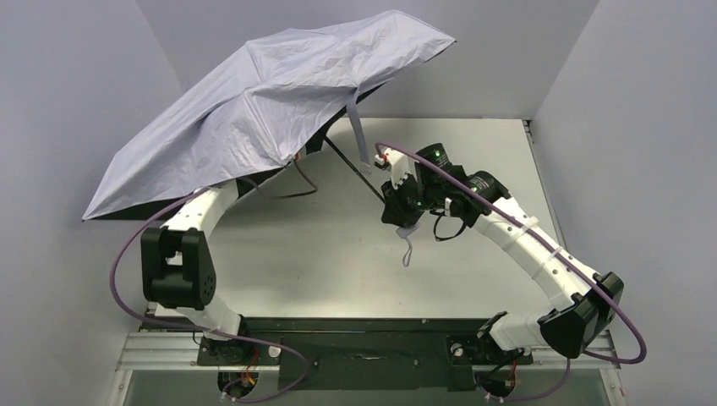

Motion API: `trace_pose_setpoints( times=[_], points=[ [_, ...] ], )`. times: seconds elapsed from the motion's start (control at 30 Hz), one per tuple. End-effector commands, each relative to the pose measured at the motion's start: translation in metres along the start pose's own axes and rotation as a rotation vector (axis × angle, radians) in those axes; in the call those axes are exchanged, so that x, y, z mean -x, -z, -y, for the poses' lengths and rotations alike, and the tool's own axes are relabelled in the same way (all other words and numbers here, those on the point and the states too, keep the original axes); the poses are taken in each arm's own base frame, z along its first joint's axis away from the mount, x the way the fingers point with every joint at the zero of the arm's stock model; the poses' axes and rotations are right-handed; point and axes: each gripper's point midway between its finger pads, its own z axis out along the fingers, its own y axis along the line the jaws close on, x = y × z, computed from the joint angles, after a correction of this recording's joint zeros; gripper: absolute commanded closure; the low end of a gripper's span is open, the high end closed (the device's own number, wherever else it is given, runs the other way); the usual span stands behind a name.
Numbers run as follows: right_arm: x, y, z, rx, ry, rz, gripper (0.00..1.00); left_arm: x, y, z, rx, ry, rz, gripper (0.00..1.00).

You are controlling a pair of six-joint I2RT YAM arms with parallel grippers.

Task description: Open the umbrella

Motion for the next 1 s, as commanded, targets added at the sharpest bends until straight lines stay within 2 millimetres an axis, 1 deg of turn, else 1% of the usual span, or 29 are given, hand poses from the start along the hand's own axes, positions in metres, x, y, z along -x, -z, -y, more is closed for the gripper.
trace_pose_setpoints(
  times=[0.0, 0.03, 0.07, 0.1, 0.13, 0.17, 0.2, 0.23, 0.3, 0.37, 0.4, 0.43, 0.47, 0.53, 0.57, 0.63, 0.67, 0.7, 0.73, 0.77, 0.8, 0.83, 0.87, 0.9, 0.93, 0.97],
  points=[
    [-0.023, 0.044, -0.054, 0.186, -0.058, -0.096, 1.00, -0.057, 0.069, -0.031, 0.021, 0.008, -0.371, 0.94],
    [-0.011, 0.043, -0.054, 0.190, -0.045, -0.054, 0.97, -0.035, 0.056, -0.021, -0.010, 0.041, -0.307, 0.96],
    [-0.005, 0.043, -0.056, 0.195, -0.071, -0.036, 0.85, -0.021, 0.053, -0.027, -0.004, 0.055, -0.269, 0.98],
    [0.008, 0.042, -0.055, 0.191, -0.067, 0.011, 0.79, -0.006, 0.045, -0.020, -0.030, 0.079, -0.231, 0.98],
    [0.015, 0.042, -0.054, 0.180, -0.092, 0.031, 0.67, 0.005, 0.043, -0.025, -0.027, 0.081, -0.204, 1.00],
    [0.027, 0.041, -0.053, 0.175, -0.088, 0.071, 0.64, 0.019, 0.036, -0.021, -0.041, 0.096, -0.169, 1.00],
    [0.032, 0.040, -0.052, 0.166, -0.109, 0.087, 0.59, 0.026, 0.035, -0.025, -0.042, 0.094, -0.149, 1.00],
    [0.043, 0.038, -0.050, 0.158, -0.108, 0.118, 0.56, 0.035, 0.032, -0.022, -0.055, 0.107, -0.130, 1.00],
    [0.055, 0.034, -0.044, 0.127, -0.123, 0.146, 0.52, 0.049, 0.027, -0.023, -0.063, 0.114, -0.100, 1.00],
    [0.065, 0.028, -0.033, 0.075, -0.131, 0.171, 0.49, 0.060, 0.024, -0.022, -0.069, 0.117, -0.079, 1.00],
    [0.068, 0.025, -0.031, 0.067, -0.139, 0.176, 0.47, 0.068, 0.023, -0.023, -0.072, 0.119, -0.064, 1.00],
    [0.074, 0.021, -0.028, 0.050, -0.135, 0.187, 0.46, 0.071, 0.022, -0.021, -0.079, 0.115, -0.060, 1.00],
    [0.077, 0.019, -0.027, 0.040, -0.130, 0.190, 0.48, 0.076, 0.022, -0.022, -0.080, 0.112, -0.051, 1.00],
    [0.082, 0.015, -0.024, 0.019, -0.113, 0.193, 0.59, 0.080, 0.022, -0.021, -0.083, 0.112, -0.043, 1.00],
    [0.083, 0.013, -0.020, 0.001, -0.105, 0.189, 0.77, 0.081, 0.022, -0.021, -0.086, 0.116, -0.043, 1.00],
    [0.083, 0.011, -0.016, -0.018, -0.098, 0.185, 0.99, 0.081, 0.023, -0.023, -0.087, 0.132, -0.050, 1.00],
    [0.083, 0.010, -0.016, -0.021, -0.098, 0.187, 1.00, 0.080, 0.024, -0.022, -0.093, 0.145, -0.061, 0.99],
    [0.084, 0.010, -0.018, -0.008, -0.099, 0.189, 1.00, 0.080, 0.025, -0.022, -0.097, 0.165, -0.067, 0.90],
    [0.087, 0.012, -0.021, 0.007, -0.098, 0.201, 1.00, 0.079, 0.027, -0.018, -0.115, 0.181, -0.076, 0.77],
    [0.089, 0.013, -0.026, 0.037, -0.114, 0.210, 1.00, 0.080, 0.030, -0.020, -0.113, 0.201, -0.079, 0.71],
    [0.096, 0.015, -0.029, 0.053, -0.114, 0.244, 1.00, 0.080, 0.032, -0.016, -0.122, 0.220, -0.082, 0.58],
    [0.099, 0.016, -0.033, 0.079, -0.139, 0.257, 1.00, 0.083, 0.035, -0.019, -0.115, 0.248, -0.079, 0.53],
    [0.106, 0.017, -0.034, 0.090, -0.142, 0.297, 1.00, 0.084, 0.037, -0.016, -0.127, 0.270, -0.079, 0.45],
    [0.110, 0.019, -0.037, 0.111, -0.179, 0.316, 1.00, 0.088, 0.040, -0.019, -0.127, 0.292, -0.071, 0.43],
    [0.118, 0.020, -0.037, 0.120, -0.184, 0.359, 1.00, 0.090, 0.042, -0.016, -0.144, 0.318, -0.071, 0.39],
    [0.122, 0.022, -0.037, 0.137, -0.225, 0.377, 1.00, 0.093, 0.044, -0.020, -0.137, 0.359, -0.067, 0.38]
  ],
)
